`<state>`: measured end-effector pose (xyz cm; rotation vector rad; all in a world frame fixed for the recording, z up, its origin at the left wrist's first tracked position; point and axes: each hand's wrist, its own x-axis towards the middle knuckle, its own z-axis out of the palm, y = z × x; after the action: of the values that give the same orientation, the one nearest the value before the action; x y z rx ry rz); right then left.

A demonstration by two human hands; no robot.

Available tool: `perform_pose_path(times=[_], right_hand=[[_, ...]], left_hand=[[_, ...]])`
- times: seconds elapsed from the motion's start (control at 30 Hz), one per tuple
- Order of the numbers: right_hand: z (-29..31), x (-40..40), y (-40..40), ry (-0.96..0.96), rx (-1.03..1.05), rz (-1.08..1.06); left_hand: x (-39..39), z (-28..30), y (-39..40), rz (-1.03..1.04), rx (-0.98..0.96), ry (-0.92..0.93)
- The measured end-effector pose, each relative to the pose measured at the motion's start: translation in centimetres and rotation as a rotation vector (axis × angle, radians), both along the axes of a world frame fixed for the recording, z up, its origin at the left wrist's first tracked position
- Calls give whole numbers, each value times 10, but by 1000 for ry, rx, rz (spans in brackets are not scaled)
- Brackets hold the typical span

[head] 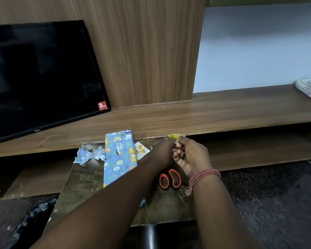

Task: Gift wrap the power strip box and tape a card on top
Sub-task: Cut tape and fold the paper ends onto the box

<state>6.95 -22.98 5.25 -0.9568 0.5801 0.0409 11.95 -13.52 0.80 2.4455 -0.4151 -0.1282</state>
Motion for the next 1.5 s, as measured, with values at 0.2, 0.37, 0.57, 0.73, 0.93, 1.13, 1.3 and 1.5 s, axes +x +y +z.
perform_pose_path(times=[0.2,0.37,0.57,0.73,0.93,1.13,1.3,1.5], right_hand=[[-10,-4,3,120,-190,126],[-21,-16,25,107,-538,357],[-20,-36,47,2,-720,596],[-15,-49,54,-15,-884,753],[-15,-65,47,-10,-747,512],[-14,-69,63,114,-403,519],[-6,-75,72,128,-195,456],[4,-74,67,-128,-297,457]], left_hand=[[-37,5,26,499,-620,100],[-88,16,65,415,-870,487],[-113,23,90,528,-1057,605],[-132,22,114,557,-1057,655],[-147,0,157,645,-463,157],[-170,-27,155,372,274,137],[-173,-35,153,431,128,-78],[-167,-15,154,473,-297,-299]])
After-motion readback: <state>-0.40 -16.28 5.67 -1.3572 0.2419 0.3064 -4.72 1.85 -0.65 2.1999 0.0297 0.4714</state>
